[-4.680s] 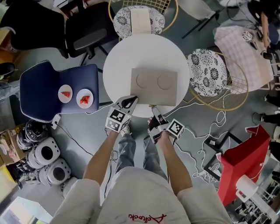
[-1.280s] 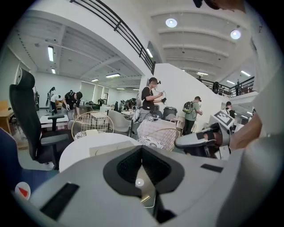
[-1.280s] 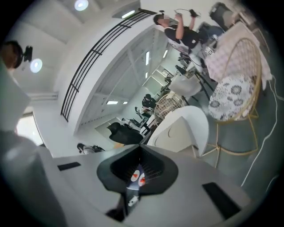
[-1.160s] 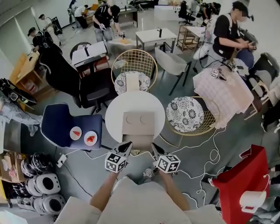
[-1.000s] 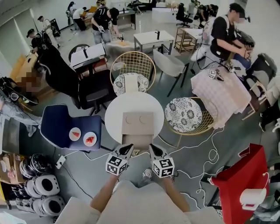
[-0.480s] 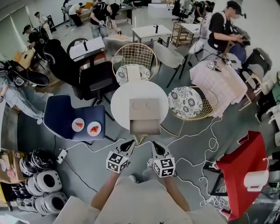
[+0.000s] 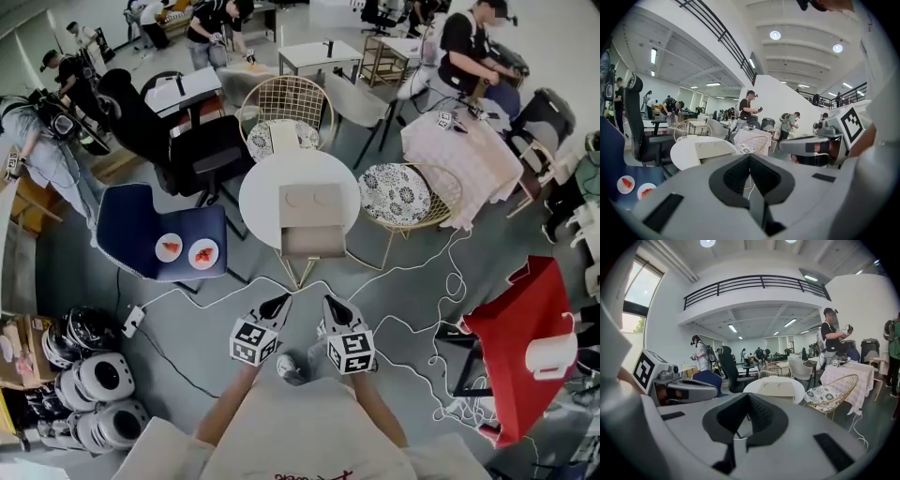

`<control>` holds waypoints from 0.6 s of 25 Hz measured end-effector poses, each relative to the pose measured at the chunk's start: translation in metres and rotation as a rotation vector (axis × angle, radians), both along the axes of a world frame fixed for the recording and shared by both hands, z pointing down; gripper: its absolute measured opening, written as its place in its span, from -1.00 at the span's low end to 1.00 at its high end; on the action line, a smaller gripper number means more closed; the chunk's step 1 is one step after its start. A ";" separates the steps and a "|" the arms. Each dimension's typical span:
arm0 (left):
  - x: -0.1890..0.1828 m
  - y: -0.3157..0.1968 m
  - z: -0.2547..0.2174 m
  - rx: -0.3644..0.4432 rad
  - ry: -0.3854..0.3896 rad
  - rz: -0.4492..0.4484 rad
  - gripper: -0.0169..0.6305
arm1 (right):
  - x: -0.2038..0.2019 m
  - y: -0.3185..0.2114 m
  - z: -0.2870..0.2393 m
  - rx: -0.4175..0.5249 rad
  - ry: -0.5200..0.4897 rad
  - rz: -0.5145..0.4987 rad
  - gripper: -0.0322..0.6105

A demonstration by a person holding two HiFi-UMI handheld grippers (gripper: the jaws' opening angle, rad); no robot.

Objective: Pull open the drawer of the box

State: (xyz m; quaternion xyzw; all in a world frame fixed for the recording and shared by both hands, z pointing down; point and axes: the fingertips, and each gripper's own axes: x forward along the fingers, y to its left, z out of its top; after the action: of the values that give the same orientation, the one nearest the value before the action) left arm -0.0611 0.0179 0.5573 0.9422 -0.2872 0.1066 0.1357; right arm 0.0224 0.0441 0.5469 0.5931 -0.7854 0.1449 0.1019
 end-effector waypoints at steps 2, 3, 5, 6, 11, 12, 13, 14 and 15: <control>-0.002 0.009 0.002 -0.004 0.001 0.003 -0.91 | -0.001 0.008 0.001 0.001 0.003 0.006 -0.85; -0.002 0.012 0.003 -0.006 0.001 0.004 -0.91 | -0.001 0.012 0.001 0.002 0.003 0.010 -0.85; 0.001 0.018 0.004 -0.008 0.001 0.009 -0.91 | 0.002 0.019 0.000 0.005 0.001 0.022 -0.85; 0.003 0.021 0.004 -0.007 0.001 0.013 -0.91 | 0.005 0.021 -0.001 0.007 -0.001 0.029 -0.85; 0.011 0.030 0.001 0.007 -0.002 0.030 -0.91 | 0.010 0.031 -0.004 0.020 -0.009 0.047 -0.85; 0.011 0.031 0.000 0.008 -0.003 0.030 -0.91 | 0.010 0.032 -0.004 0.021 -0.008 0.047 -0.85; 0.011 0.032 0.000 0.010 -0.004 0.029 -0.91 | 0.009 0.033 -0.004 0.023 -0.008 0.045 -0.85; 0.011 0.032 0.000 0.011 -0.004 0.028 -0.91 | 0.009 0.033 -0.004 0.025 -0.008 0.043 -0.85; 0.010 0.032 0.000 0.012 -0.004 0.026 -0.91 | 0.008 0.033 -0.005 0.027 -0.007 0.041 -0.85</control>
State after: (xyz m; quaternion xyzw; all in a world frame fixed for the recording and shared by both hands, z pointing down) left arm -0.0509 0.0494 0.5572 0.9465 -0.2757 0.1086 0.1282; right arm 0.0300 0.0770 0.5421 0.6098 -0.7754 0.1381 0.0882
